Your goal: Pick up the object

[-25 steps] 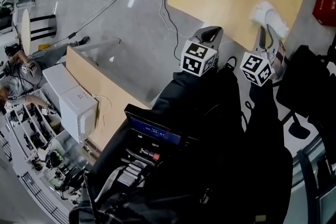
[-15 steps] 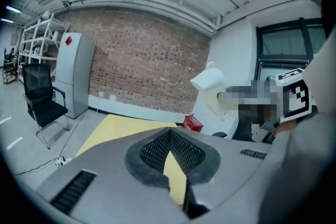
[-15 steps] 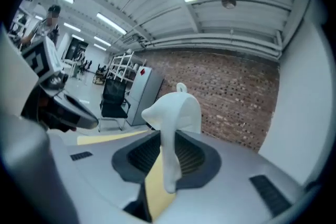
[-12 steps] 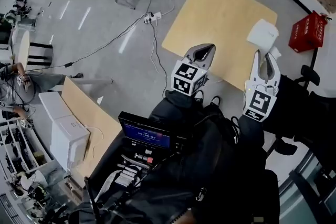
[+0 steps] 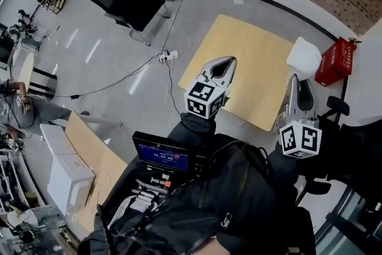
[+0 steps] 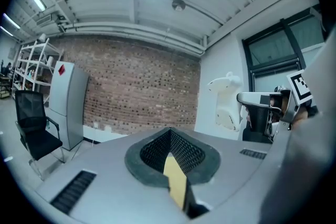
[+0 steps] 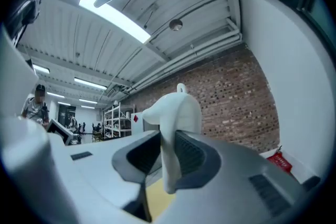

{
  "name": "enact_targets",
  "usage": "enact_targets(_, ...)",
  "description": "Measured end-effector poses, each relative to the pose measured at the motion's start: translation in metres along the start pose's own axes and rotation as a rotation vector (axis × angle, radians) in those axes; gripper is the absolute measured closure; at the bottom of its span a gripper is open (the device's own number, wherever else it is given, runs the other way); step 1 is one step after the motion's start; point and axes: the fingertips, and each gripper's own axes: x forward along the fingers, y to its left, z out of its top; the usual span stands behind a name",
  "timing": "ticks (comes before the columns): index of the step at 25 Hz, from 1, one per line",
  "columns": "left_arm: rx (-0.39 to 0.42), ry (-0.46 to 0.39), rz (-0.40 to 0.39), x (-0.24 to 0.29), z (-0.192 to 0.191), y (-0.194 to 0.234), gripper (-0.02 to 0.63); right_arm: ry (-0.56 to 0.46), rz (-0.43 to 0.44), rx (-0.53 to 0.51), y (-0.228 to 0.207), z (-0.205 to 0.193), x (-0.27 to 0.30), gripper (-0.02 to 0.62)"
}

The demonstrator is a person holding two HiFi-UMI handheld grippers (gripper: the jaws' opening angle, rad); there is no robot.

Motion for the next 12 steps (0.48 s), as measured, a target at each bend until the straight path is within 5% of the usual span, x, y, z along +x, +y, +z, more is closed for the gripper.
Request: enact_targets(12,0.035,-0.102,-0.01,0.011,0.053,-0.005,0.607,-0.105,0.043,0.048,-0.006,0.043,0.007,0.502)
